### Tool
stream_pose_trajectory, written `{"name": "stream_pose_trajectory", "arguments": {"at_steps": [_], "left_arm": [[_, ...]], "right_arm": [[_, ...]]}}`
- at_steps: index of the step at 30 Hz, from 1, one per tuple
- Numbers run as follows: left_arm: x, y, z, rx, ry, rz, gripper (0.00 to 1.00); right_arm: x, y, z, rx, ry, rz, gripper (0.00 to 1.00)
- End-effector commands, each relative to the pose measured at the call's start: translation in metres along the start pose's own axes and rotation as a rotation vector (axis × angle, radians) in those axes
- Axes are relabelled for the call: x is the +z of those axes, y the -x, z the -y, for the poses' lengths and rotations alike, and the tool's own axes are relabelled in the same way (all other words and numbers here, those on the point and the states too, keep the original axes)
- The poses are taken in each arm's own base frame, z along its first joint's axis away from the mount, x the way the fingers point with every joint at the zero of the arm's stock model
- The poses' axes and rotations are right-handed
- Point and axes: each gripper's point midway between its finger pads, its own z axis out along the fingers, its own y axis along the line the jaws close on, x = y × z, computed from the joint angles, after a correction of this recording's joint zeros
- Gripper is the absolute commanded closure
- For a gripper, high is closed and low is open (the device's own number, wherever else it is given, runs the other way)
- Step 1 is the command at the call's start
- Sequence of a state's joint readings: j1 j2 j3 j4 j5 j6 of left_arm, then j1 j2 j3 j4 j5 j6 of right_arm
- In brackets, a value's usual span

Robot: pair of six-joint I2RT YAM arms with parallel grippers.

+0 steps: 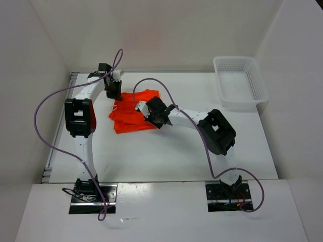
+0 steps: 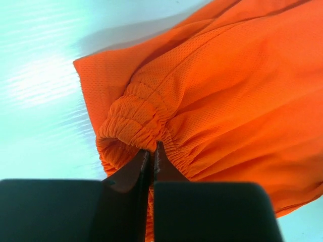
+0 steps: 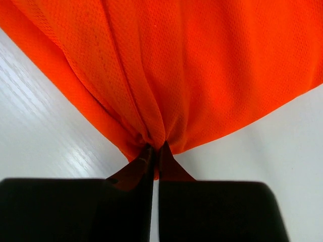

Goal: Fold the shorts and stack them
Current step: Fold the shorts

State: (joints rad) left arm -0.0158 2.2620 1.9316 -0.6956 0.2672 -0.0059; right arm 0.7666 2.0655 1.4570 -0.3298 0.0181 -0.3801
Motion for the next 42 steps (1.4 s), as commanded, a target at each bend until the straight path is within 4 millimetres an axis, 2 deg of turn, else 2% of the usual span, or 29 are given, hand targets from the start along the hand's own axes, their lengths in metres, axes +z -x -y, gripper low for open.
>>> {"name": "stream_pose_trajectory", "arguments": {"at_steps": [1,5,8,10,12,13,16,17,18,19,20,22,23,24,25,26,27,28,29,30,32,33,34,35,36,37,39,41,42], "left_arm": [[0.003,0.006,-0.036,-0.031,0.067,0.020,1.00],[-0.004,0.010,-0.056,-0.051,0.114,0.042,1.00],[-0.005,0.015,-0.055,-0.048,0.106,0.053,1.00],[-0.003,0.011,-0.050,-0.050,0.078,0.045,0.97],[-0.005,0.010,-0.043,-0.050,0.044,0.047,0.90],[-0.002,0.005,-0.041,-0.054,0.029,0.036,0.77],[-0.006,0.003,-0.032,-0.054,-0.010,0.037,0.59],[-0.016,0.010,-0.030,-0.046,-0.008,0.058,0.50],[-0.021,0.013,-0.026,-0.042,-0.023,0.071,0.47],[-0.026,0.017,-0.022,-0.036,-0.034,0.085,0.43],[-0.041,0.027,-0.018,-0.024,-0.030,0.119,0.41],[-0.061,0.036,-0.008,-0.010,-0.051,0.154,0.32],[-0.081,0.046,-0.003,0.007,-0.046,0.198,0.30],[-0.092,0.048,-0.002,0.007,-0.055,0.218,0.28],[-0.099,0.044,0.001,0.006,-0.055,0.217,0.24],[-0.119,0.048,0.009,0.022,-0.062,0.253,0.22],[-0.127,0.046,0.012,0.024,-0.061,0.258,0.22],[-0.123,0.030,0.015,0.013,-0.077,0.227,0.21],[-0.135,0.027,0.020,0.019,-0.075,0.242,0.21],[-0.135,0.017,0.024,0.010,-0.088,0.219,0.21],[-0.131,-0.011,0.028,-0.015,-0.106,0.160,0.21],[-0.129,-0.024,0.030,-0.029,-0.111,0.125,0.23],[-0.118,-0.045,0.029,-0.054,-0.117,0.066,0.24],[-0.115,-0.058,0.032,-0.072,-0.133,0.026,0.26],[-0.111,-0.068,0.034,-0.085,-0.147,-0.002,0.26],[-0.105,-0.084,0.035,-0.102,-0.160,-0.041,0.27],[-0.102,-0.096,0.036,-0.114,-0.163,-0.068,0.27],[-0.098,-0.104,0.034,-0.120,-0.153,-0.084,0.27],[-0.093,-0.108,0.033,-0.125,-0.154,-0.095,0.27]], "right_arm": [[-0.019,0.004,0.011,-0.055,-0.069,0.024,1.00],[-0.029,-0.003,0.008,-0.088,-0.058,0.019,1.00],[-0.032,-0.003,0.005,-0.112,-0.034,0.017,1.00],[-0.032,-0.003,0.006,-0.125,-0.034,0.017,0.93],[-0.035,0.006,0.007,-0.137,-0.028,0.034,0.88],[-0.035,0.006,0.007,-0.137,-0.028,0.034,0.84],[-0.040,0.016,0.009,-0.147,-0.024,0.051,0.70],[-0.045,0.024,0.012,-0.146,-0.033,0.071,0.62],[-0.050,0.033,0.013,-0.146,-0.025,0.087,0.49],[-0.057,0.044,0.015,-0.146,-0.025,0.119,0.43],[-0.070,0.060,0.019,-0.147,-0.030,0.152,0.39],[-0.085,0.082,0.015,-0.137,0.010,0.214,0.36],[-0.098,0.099,0.022,-0.105,0.020,0.254,0.36],[-0.106,0.105,0.033,-0.069,0.028,0.280,0.36],[-0.114,0.116,0.032,-0.047,0.085,0.326,0.36],[-0.129,0.133,0.041,0.010,0.098,0.380,0.36],[-0.121,0.133,0.045,0.053,0.123,0.379,0.34],[-0.121,0.133,0.058,0.103,0.156,0.398,0.33],[-0.121,0.141,0.070,0.135,0.159,0.425,0.33],[-0.101,0.137,0.077,0.195,0.171,0.410,0.33],[-0.088,0.139,0.104,0.256,0.142,0.427,0.33],[-0.062,0.130,0.114,0.320,0.143,0.407,0.33],[-0.060,0.138,0.128,0.347,0.114,0.428,0.33],[-0.044,0.141,0.137,0.398,0.112,0.440,0.33],[-0.039,0.140,0.146,0.422,0.096,0.444,0.33],[-0.032,0.142,0.149,0.451,0.092,0.448,0.33],[-0.016,0.143,0.159,0.482,0.088,0.457,0.33],[-0.013,0.151,0.169,0.521,0.083,0.486,0.33],[0.003,0.146,0.168,0.541,0.090,0.474,0.32]]}}
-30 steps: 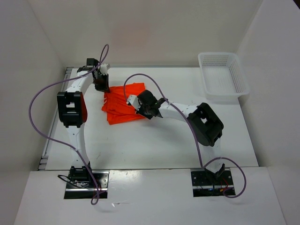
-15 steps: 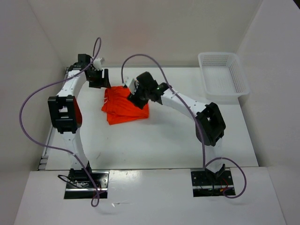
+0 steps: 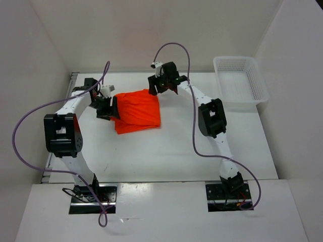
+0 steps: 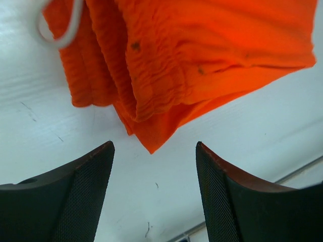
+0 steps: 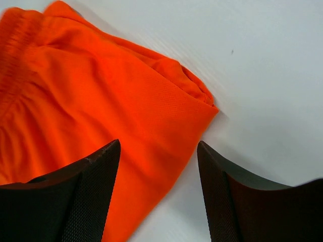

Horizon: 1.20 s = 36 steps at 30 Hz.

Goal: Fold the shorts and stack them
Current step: Fold the shorts

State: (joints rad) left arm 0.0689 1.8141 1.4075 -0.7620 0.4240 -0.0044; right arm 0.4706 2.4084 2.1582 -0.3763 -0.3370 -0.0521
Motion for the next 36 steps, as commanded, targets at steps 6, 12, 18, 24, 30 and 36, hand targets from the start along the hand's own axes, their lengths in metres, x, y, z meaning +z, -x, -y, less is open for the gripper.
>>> {"name": "stream_pose_trajectory", "arguments": {"at_steps": [6,12,18,24,30,36], "left_arm": [[0.016,-0.004,-0.006,0.013,0.019,-0.018,0.26],[0.027,0.002,-0.009,0.020,0.008,-0.001,0.25],[0.047,0.000,-0.004,0.002,-0.061,-0.050,0.25],[0.048,0.009,-0.001,0.004,-0.085,-0.043,0.27],[0.028,0.010,0.020,0.007,-0.149,-0.030,0.27],[0.014,0.016,0.031,0.008,-0.201,-0.004,0.25]], "right_arm": [[0.026,0.023,0.021,0.101,-0.054,0.105,0.32],[0.041,0.006,0.023,0.137,-0.041,0.081,0.32],[0.056,-0.003,0.034,0.173,-0.082,0.078,0.32],[0.059,-0.009,0.038,0.201,-0.103,0.073,0.32],[0.060,-0.013,0.039,0.214,-0.113,0.064,0.32],[0.061,-0.018,0.039,0.216,-0.114,0.055,0.32]]}}
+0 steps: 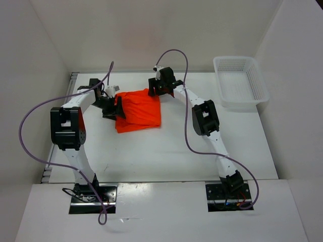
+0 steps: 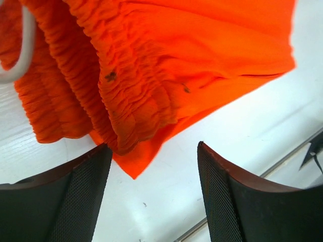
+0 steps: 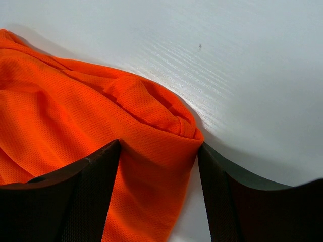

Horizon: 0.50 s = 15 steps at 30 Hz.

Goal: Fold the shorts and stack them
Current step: Fold the shorts

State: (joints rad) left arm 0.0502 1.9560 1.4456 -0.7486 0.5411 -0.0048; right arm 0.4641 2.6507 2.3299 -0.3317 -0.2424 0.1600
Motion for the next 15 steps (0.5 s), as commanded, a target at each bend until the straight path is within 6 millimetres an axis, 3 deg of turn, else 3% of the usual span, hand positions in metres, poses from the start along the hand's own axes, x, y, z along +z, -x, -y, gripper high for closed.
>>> {"name": "stream_pose_trajectory", "arguments": {"at_steps": [1,4,11,15], "left_arm": [[-0.026,0.021,0.028,0.047,-0.081,0.075,0.25],[-0.027,0.024,0.027,0.053,-0.073,0.082,0.25],[0.006,0.026,-0.019,0.014,0.061,0.020,0.25],[0.015,0.043,-0.012,0.070,0.063,0.054,0.30]], "right_arm": [[-0.003,0.025,0.000,-0.003,-0.004,0.071,0.32],[-0.001,0.019,-0.005,-0.006,0.001,0.059,0.33],[0.000,0.019,-0.003,-0.010,-0.035,0.066,0.33],[-0.002,0.024,-0.006,-0.007,-0.057,0.079,0.40]]}}
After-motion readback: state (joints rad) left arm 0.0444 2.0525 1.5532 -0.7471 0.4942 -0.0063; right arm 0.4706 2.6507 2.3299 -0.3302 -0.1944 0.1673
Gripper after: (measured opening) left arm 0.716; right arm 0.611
